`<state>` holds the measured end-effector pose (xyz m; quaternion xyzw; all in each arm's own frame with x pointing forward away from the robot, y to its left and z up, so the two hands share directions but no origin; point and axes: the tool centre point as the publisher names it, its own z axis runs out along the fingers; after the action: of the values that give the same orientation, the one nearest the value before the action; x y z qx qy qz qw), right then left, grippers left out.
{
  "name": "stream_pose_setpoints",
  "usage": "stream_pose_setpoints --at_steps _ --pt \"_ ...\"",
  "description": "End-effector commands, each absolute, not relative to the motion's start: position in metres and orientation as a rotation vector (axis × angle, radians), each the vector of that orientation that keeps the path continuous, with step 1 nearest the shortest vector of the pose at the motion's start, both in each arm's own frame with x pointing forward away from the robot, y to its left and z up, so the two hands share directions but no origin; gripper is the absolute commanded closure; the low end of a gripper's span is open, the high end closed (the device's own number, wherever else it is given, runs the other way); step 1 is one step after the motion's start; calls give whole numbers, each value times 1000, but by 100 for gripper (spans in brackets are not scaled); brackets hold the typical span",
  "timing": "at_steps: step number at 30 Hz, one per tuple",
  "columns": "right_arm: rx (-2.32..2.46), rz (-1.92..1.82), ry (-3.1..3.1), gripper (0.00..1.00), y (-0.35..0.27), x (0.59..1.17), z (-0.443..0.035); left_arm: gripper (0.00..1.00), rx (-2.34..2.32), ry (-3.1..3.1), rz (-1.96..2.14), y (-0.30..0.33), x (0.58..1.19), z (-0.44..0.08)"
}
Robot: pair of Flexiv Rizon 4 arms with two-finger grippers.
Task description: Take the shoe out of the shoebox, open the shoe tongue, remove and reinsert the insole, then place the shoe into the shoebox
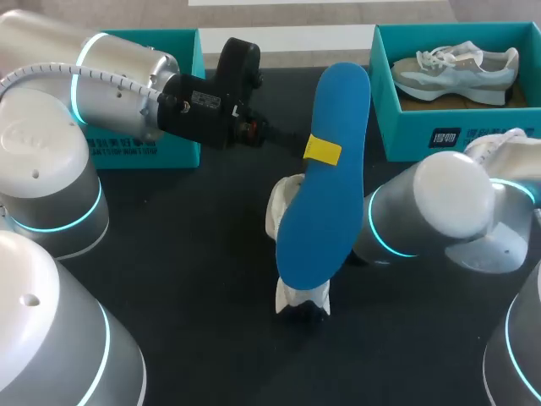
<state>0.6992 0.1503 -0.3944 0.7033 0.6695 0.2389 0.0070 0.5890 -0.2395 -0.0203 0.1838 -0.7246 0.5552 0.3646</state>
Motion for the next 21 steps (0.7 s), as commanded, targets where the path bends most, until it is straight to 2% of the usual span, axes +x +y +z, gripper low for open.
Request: stream_pose_setpoints --at_steps 1,2,3,4,14,21 --pt "2221 739 2077 100 160 701 -403 100 473 -1865 1428 -240 589 -21" --pt "2237 740 2061 100 160 700 -403 100 473 -1865 1428 -240 589 -21" --pt "2246 735 2050 58 159 699 -402 100 473 -1865 1428 -240 589 -21" --pt "2259 753 2039 0 158 698 -399 100 473 -1865 1428 -240 589 -21" --pt "2376 854 2016 0 133 688 -356 100 473 -1865 1428 -240 589 -21" --pt "2405 1201 2201 0 126 685 -328 100 473 -1865 1428 -240 589 -21"
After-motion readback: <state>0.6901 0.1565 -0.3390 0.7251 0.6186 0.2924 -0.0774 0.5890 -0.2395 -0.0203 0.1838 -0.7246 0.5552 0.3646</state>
